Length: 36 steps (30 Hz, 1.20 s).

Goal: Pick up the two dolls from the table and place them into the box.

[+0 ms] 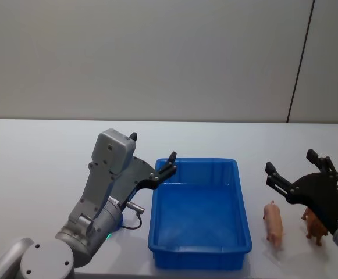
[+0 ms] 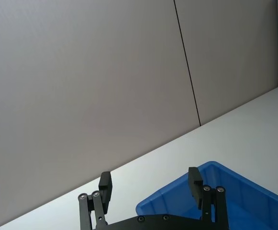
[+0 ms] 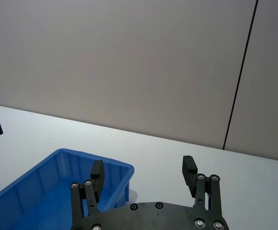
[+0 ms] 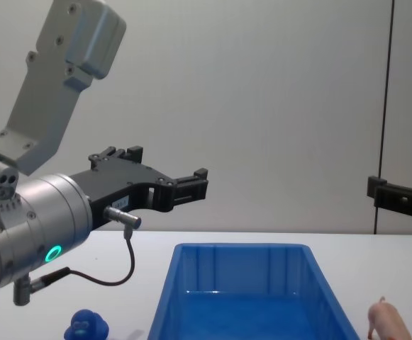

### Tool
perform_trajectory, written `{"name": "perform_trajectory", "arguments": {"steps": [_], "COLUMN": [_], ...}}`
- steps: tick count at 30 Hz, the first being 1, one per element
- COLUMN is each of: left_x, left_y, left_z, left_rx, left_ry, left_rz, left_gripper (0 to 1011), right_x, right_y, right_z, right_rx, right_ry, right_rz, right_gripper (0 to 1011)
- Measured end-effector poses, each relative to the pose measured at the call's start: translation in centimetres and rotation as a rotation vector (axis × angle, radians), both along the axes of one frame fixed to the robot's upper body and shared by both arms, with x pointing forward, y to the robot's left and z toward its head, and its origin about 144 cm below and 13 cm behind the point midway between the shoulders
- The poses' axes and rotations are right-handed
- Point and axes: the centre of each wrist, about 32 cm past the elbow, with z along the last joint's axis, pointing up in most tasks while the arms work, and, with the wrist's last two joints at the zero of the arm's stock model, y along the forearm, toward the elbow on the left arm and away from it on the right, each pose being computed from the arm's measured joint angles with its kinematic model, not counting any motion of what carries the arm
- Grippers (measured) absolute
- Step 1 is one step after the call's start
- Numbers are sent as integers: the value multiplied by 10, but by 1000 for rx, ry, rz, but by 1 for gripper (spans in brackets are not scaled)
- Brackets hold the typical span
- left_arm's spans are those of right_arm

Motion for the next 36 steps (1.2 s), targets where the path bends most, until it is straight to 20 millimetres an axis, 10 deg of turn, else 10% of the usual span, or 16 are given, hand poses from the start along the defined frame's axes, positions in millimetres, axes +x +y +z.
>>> {"name": "perform_trajectory", "arguments": {"steps": [36], "left_x": [0], "left_y": [0], "left_z": [0], "left_rx": [0], "left_ry": [0], "left_rz": [0], "left_gripper": [1001], "right_x": [28], "right_y": [-74], "right_z": [0], "right_rx": [-81], "right_ry": [113], "right_rz": [8], "right_gripper": [1001]}}
